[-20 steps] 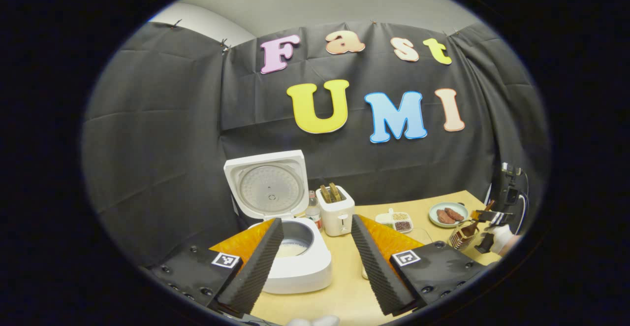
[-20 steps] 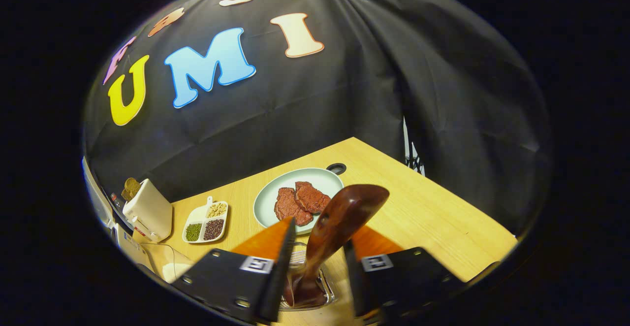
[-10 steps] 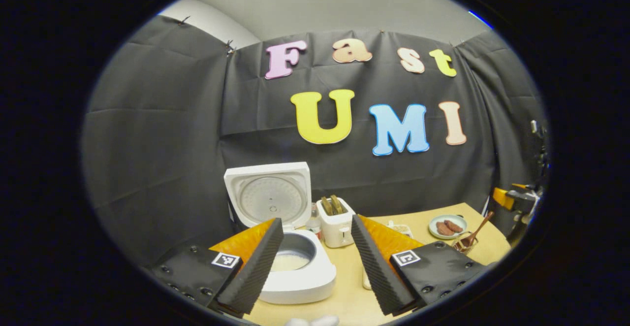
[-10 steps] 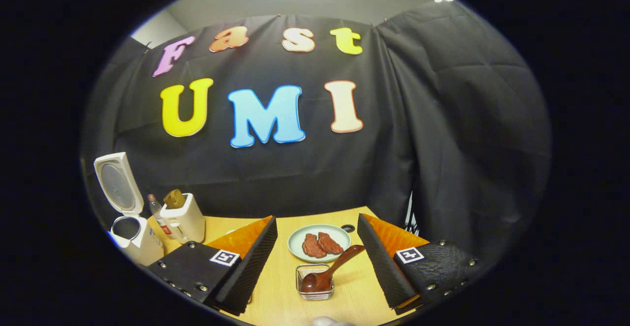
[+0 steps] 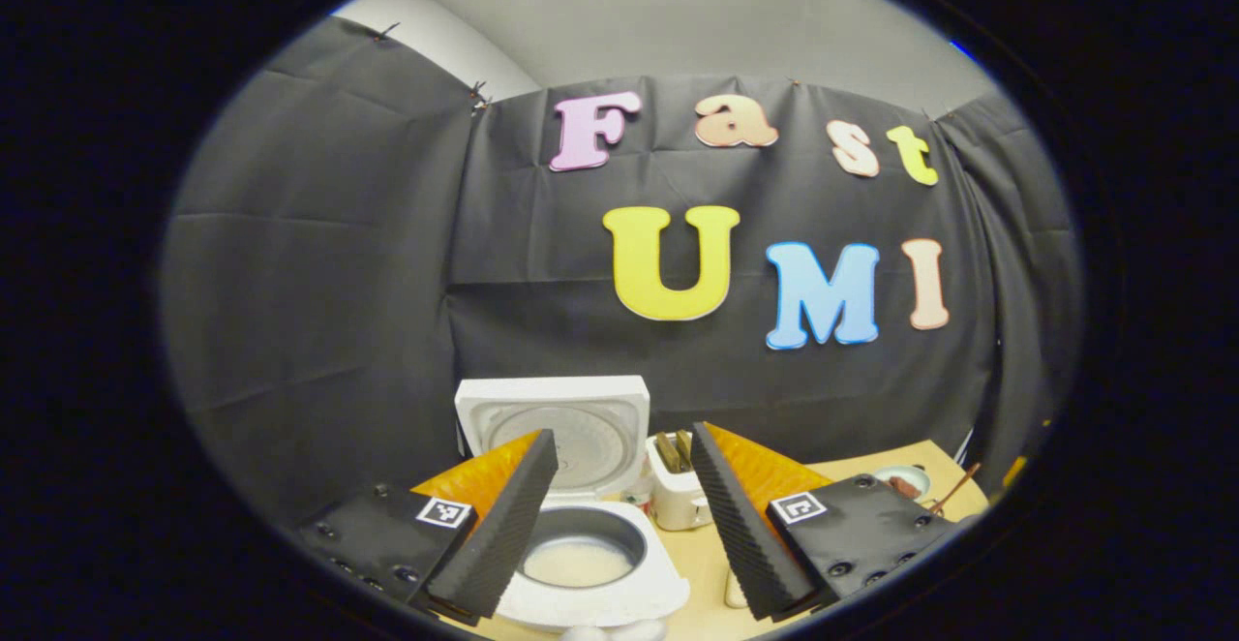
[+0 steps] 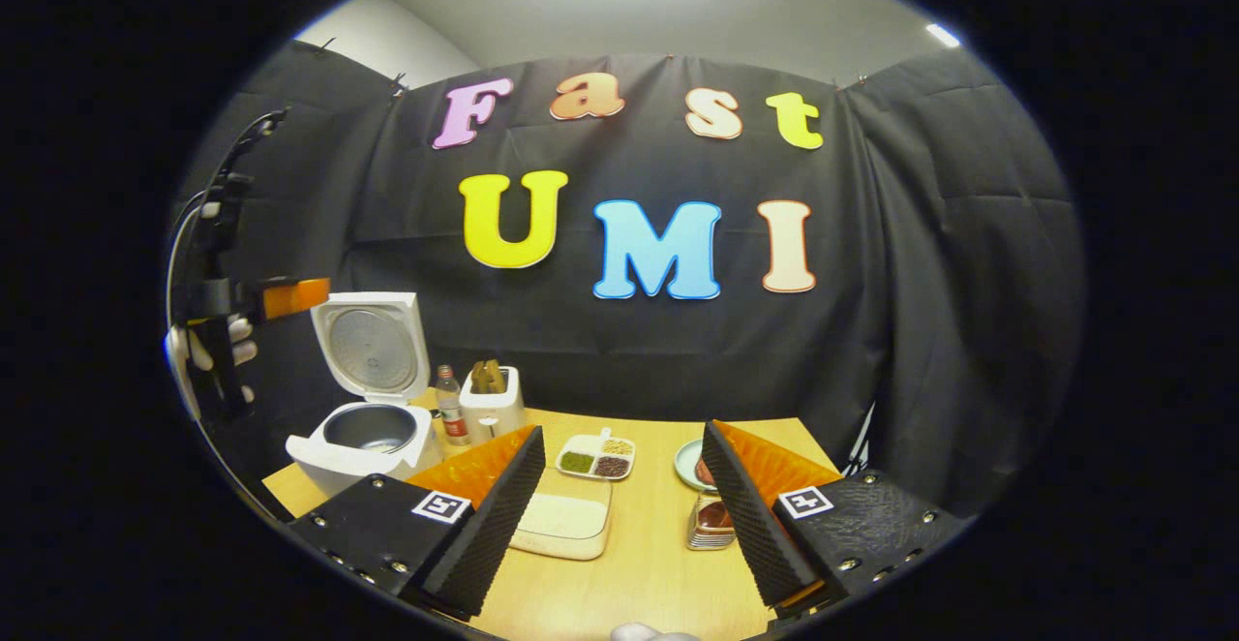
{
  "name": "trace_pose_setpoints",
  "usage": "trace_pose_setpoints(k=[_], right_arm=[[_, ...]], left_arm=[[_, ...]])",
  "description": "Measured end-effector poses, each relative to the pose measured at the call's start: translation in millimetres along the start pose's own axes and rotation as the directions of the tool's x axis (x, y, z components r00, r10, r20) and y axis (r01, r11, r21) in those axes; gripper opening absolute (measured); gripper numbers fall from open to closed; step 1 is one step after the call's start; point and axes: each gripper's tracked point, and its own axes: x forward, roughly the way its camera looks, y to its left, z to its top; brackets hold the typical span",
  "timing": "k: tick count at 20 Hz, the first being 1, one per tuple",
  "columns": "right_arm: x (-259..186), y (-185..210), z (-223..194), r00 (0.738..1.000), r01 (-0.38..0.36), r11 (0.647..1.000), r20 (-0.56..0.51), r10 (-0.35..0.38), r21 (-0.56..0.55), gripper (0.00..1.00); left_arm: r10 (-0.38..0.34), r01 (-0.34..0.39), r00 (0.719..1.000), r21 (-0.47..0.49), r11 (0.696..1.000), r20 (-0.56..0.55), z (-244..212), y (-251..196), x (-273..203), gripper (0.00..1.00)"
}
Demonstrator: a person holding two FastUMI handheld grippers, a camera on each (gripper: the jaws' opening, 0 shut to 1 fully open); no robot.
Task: Close the left gripper, press the button to open the rice cooker; take a wooden spoon from the chopstick holder with the right hand, scoop a spoonful of rice and pour it into the rice cooker, then put the wooden spoon back into the chopstick holder.
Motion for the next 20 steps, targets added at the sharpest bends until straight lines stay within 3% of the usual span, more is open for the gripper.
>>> trace_pose_setpoints(k=[3, 10, 14, 20], right_arm=[[-2.3, 10.8, 0.2, 1.0, -0.019, 1.0, -0.022, 0.019, 0.003, 0.98], [3.1, 7.6, -8.4, 0.997, -0.004, 0.999, -0.078, 0.007, 0.033, 0.98], [8.2, 10.5, -17.6, 0.993, -0.01, 0.999, -0.12, 0.014, 0.031, 0.98], [10.5, 8.5, -35.6, 0.983, -0.013, 0.999, -0.185, 0.022, 0.052, 0.98]], left_arm=[[0.026, -0.025, 1.0, -0.052, 0.998, 0.009, 33.8, 19.6, 46.4, 0.96], [0.081, -0.08, 0.995, -0.016, 0.997, 0.053, 91.3, 45.5, 133.6, 0.94], [0.094, -0.094, 0.996, 0.034, 0.995, 0.002, 85.3, 44.7, 200.4, 0.96], [0.165, -0.161, 0.966, 0.037, 0.986, -0.197, 3.4, 72.3, 272.4, 1.0]])
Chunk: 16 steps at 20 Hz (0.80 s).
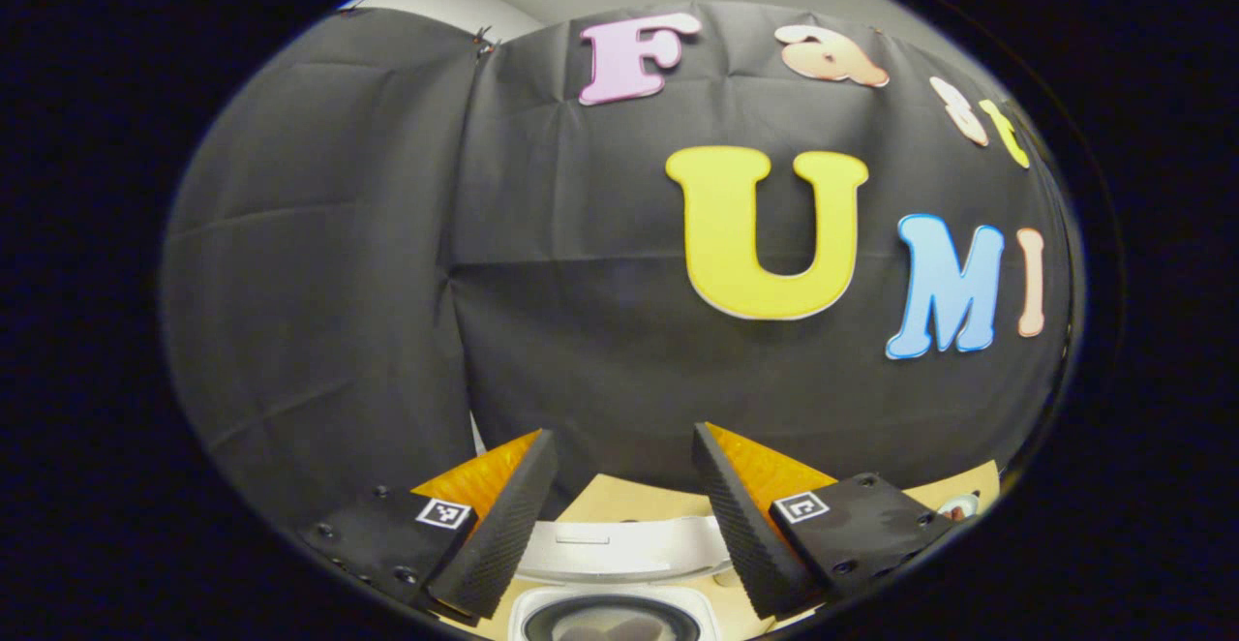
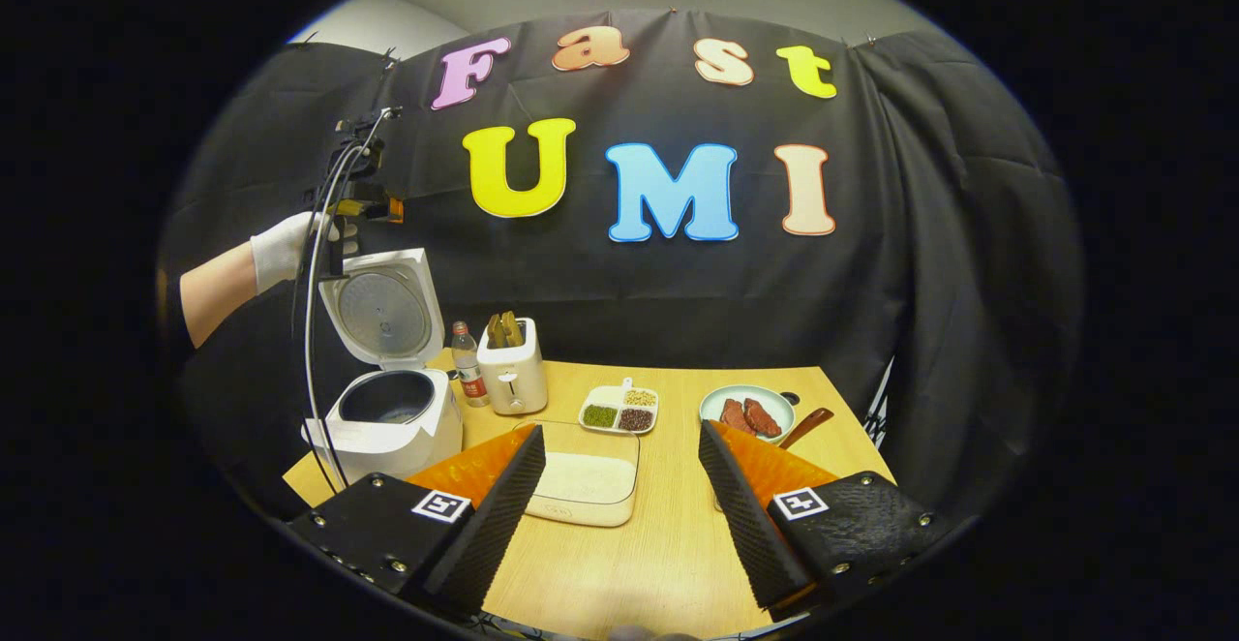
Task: Close the left gripper, press the button to open the rice cooker; take a wooden spoon from the chopstick holder with the right hand, scoop a spoonful of rice and pour it into the rice cooker, then put the wooden spoon back into the chopstick holder.
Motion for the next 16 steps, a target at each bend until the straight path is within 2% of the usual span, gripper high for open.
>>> trace_pose_setpoints(k=[3, 5, 7, 9, 16], right_arm=[[2.2, -6.5, -3.7, 1.0, 0.005, 1.0, -0.021, -0.005, 0.01, 0.98], [4.7, -6.4, -3.8, 1.0, -0.003, 1.0, -0.031, 0.004, 0.026, 0.98], [4.3, -8.1, -4.5, 0.999, -0.007, 1.0, -0.038, 0.008, 0.031, 0.98], [3.5, -8.5, -4.1, 0.999, -0.015, 0.999, -0.037, 0.017, 0.046, 0.98], [-2.5, -14.4, -0.2, 0.999, -0.033, 0.998, -0.017, 0.034, 0.06, 0.98]], left_arm=[[0.028, -0.028, 0.996, 0.003, 1.0, -0.089, -29.7, 8.1, 10.7, 0.97], [0.033, -0.033, 0.988, 0.005, 0.999, -0.149, -46.2, 7.1, 16.5, 0.99], [0.032, -0.03, 0.988, 0.012, 0.999, -0.154, -49.1, 5.3, 11.9, 0.96], [0.027, -0.026, 0.984, 0.011, 1.0, -0.176, -51.0, 4.9, 7.8, 0.98], [-0.008, 0.01, 0.966, 0.008, 1.0, -0.257, -74.3, 2.2, -41.6, 1.0]])
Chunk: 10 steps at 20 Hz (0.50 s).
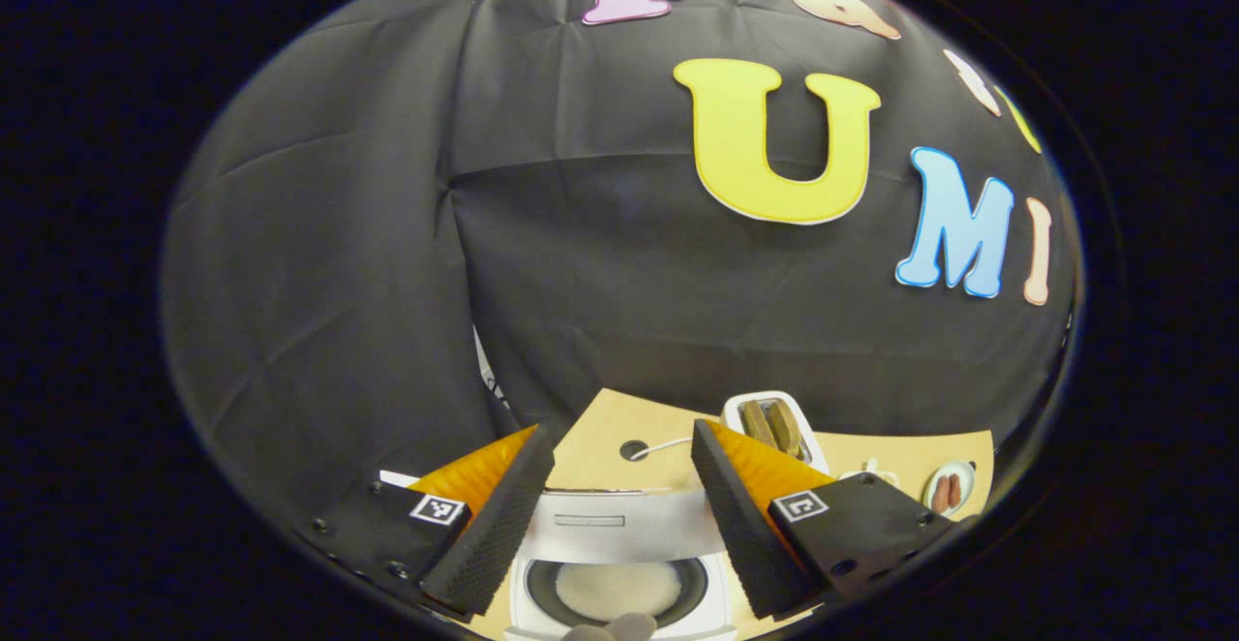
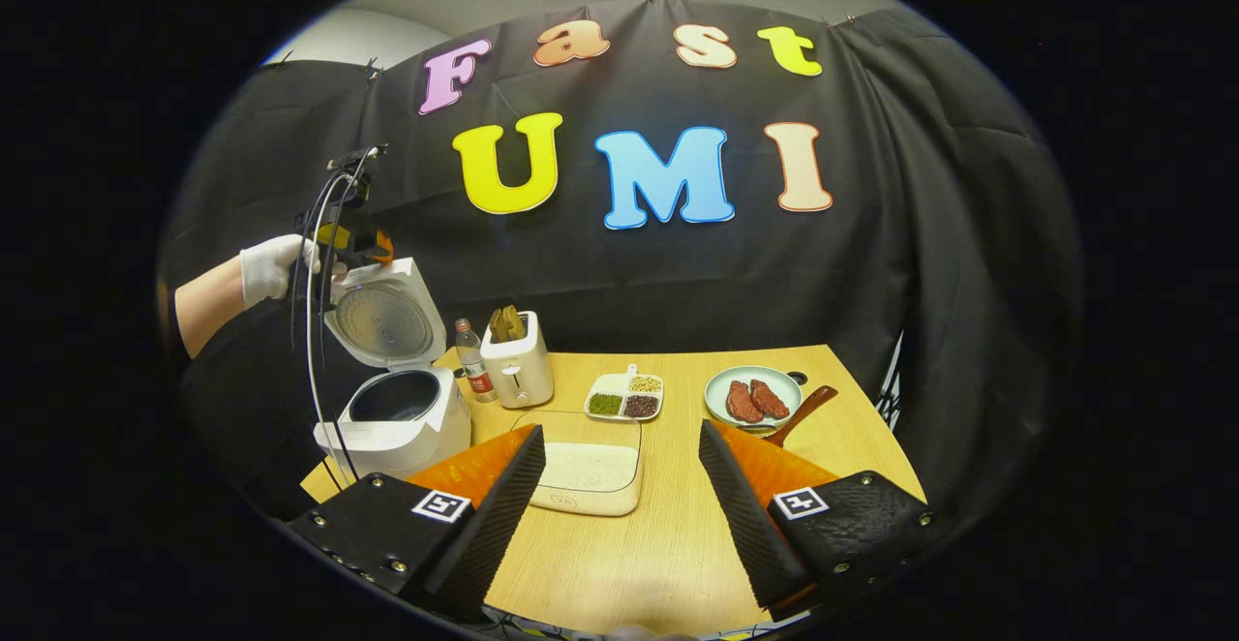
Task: Close the left gripper, press the button to open the rice cooker; take a wooden spoon from the chopstick holder with the right hand, scoop a spoonful of rice and pour it into the rice cooker, then put the wooden spoon back into the chopstick holder.
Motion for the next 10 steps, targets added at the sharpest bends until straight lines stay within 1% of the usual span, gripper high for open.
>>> trace_pose_setpoints(k=[5, 7, 9, 10], right_arm=[[-3.3, -0.5, -6.7, 1.0, -0.017, 1.0, -0.01, 0.017, 0.01, 0.98], [-4.3, 0.5, -9.9, 1.0, -0.023, 1.0, -0.019, 0.024, 0.013, 0.98], [-5.8, 2.5, -12.0, 0.999, -0.03, 0.999, -0.024, 0.03, 0.016, 0.98], [-6.2, 2.7, -14.1, 0.999, -0.031, 0.999, -0.025, 0.032, 0.016, 0.98]], left_arm=[[-0.019, 0.018, 0.997, -0.009, 1.0, -0.07, -42.1, -2.6, -27.7, 0.99], [-0.035, 0.034, 0.992, -0.014, 0.999, -0.123, -71.1, -3.5, -33.6, 0.98], [-0.053, 0.045, 0.975, -0.039, 0.998, -0.215, -117.0, -5.0, -34.4, 1.0], [-0.056, 0.049, 0.969, -0.037, 0.998, -0.242, -133.9, -5.2, -36.8, 1.0]])
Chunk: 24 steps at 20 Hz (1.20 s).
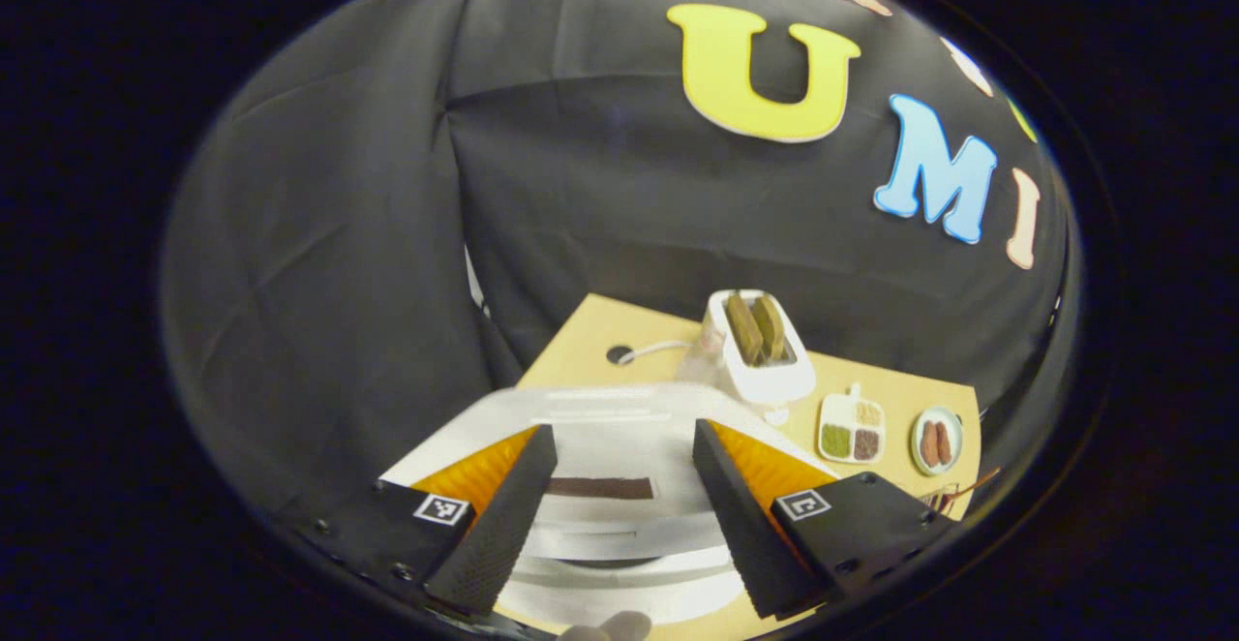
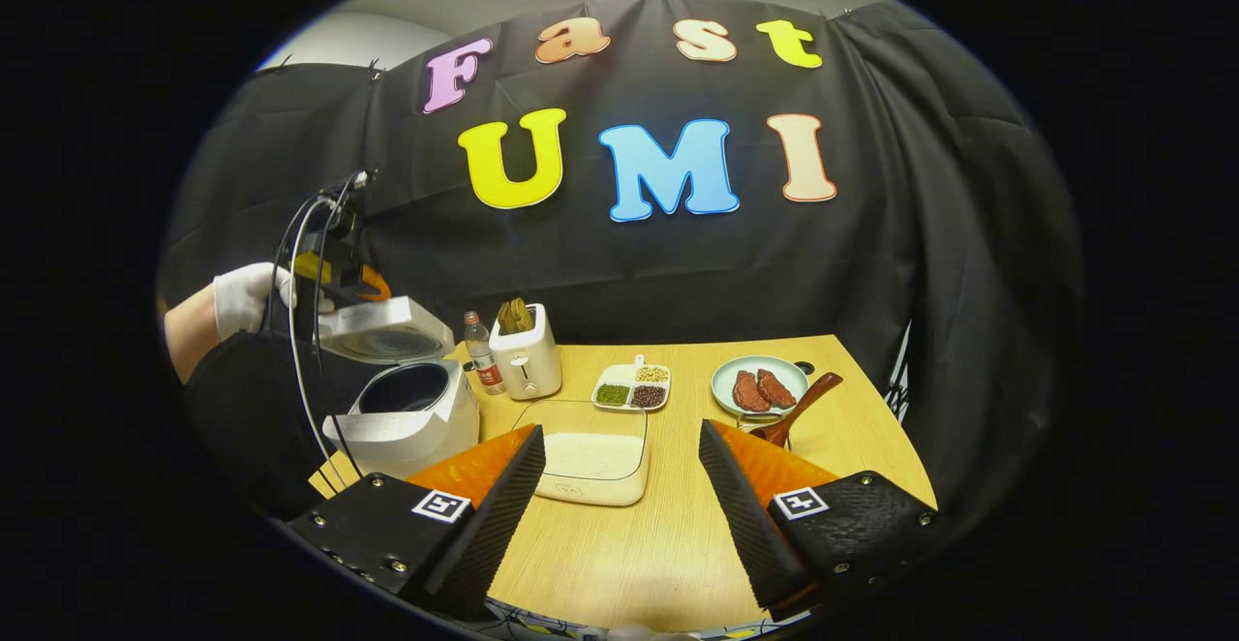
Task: Close the left gripper, press the button to open the rice cooker; take a wooden spoon from the chopstick holder with the right hand, scoop a spoonful of rice and pour it into the rice cooker, then put the wooden spoon back into the chopstick holder.
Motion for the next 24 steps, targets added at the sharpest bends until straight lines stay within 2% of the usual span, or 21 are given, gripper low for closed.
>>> trace_pose_setpoints(k=[5, 13, 19, 24], right_arm=[[-0.6, 1.5, -9.8, 1.0, -0.006, 1.0, -0.026, 0.006, 0.005, 0.98], [3.5, 6.9, -20.5, 0.998, -0.015, 1.0, -0.058, 0.016, 0.019, 0.98], [7.3, 9.4, -25.6, 0.997, -0.019, 0.999, -0.069, 0.022, 0.045, 0.98], [6.0, 9.9, -23.4, 0.997, -0.028, 0.998, -0.072, 0.032, 0.057, 0.98]], left_arm=[[0.006, -0.005, 0.994, 0.011, 1.0, -0.108, -62.0, 4.2, 14.6, 1.0], [0.005, 0.002, 0.981, 0.037, 0.999, -0.196, -111.8, 10.4, 21.6, 0.99], [-0.01, 0.017, 0.988, 0.042, 0.999, -0.157, -113.3, 6.7, 23.3, 1.0], [-0.005, 0.016, 0.99, 0.082, 0.996, -0.14, -110.6, 5.7, 22.1, 0.99]])
